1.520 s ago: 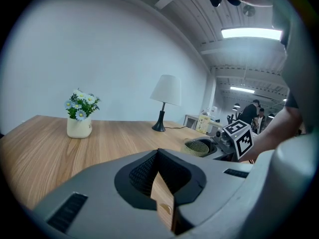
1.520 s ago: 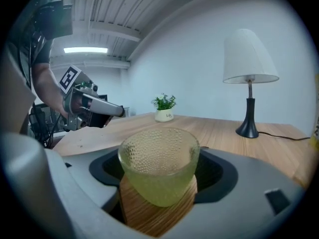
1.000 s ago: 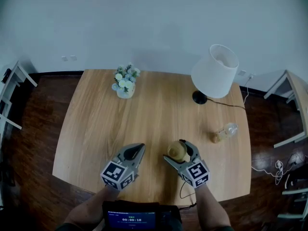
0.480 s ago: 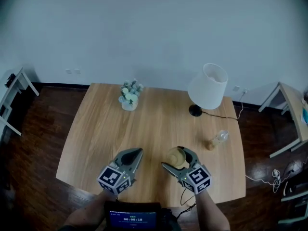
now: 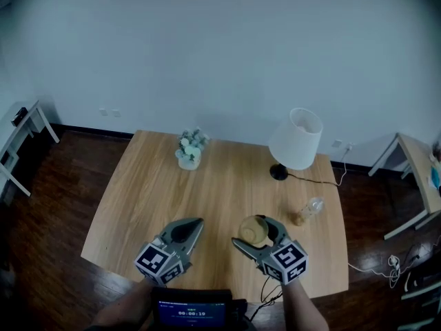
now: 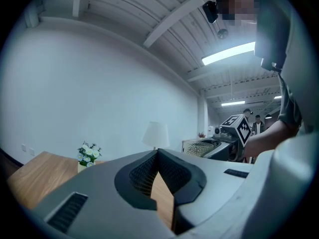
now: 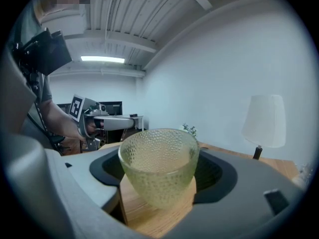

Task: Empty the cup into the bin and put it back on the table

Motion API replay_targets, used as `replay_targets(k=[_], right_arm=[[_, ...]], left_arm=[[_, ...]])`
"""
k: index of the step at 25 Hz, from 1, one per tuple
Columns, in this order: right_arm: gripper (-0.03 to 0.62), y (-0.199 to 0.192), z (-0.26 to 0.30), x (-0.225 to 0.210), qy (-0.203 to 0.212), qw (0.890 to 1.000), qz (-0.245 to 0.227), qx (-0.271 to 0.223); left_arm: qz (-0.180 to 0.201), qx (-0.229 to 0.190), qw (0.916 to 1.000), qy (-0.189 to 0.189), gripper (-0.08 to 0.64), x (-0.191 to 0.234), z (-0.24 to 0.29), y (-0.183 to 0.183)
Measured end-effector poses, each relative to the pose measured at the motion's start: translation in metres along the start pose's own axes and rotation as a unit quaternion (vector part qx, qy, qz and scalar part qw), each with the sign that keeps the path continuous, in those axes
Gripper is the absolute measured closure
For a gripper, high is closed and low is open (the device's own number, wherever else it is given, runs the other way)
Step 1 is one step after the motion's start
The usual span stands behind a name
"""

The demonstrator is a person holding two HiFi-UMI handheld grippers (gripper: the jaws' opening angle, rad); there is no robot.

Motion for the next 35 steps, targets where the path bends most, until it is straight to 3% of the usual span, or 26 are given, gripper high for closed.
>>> replay_targets(k=[8, 14, 23, 35], right_arm=[[0.195, 0.011, -0.005, 0.003, 0.008, 1.0, -0.006, -0.004], [0.195, 0.028, -0.008, 0.007, 0.028, 1.0, -0.009, -0.011], [0.195, 0.054, 0.0, 0.032, 0.105, 0.994, -0.03, -0.02], [0.195, 0.083, 0.036, 0.088, 0.201, 0.977, -0.069, -0.018]], left_arm=[[0.02, -0.016, 0.9997, -0.002, 0.569, -0.005, -0.007, 0.014], [0.024, -0.024, 0.999, 0.029, 0.569, 0.0, -0.018, 0.026], [0.043, -0.028, 0.9956, 0.078, 0.569, -0.006, -0.057, 0.043], [0.07, -0.066, 0.9731, 0.209, 0.569, 0.003, -0.148, 0.067]])
Point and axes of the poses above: the fingertips, and each gripper's own axes: z forward along the fingers, x to its left, y out of its top, the point moved 4 cm from there along -z, backward along the fingers, and after that the axes turned 1 degree about -y, right-handed, at the moved point
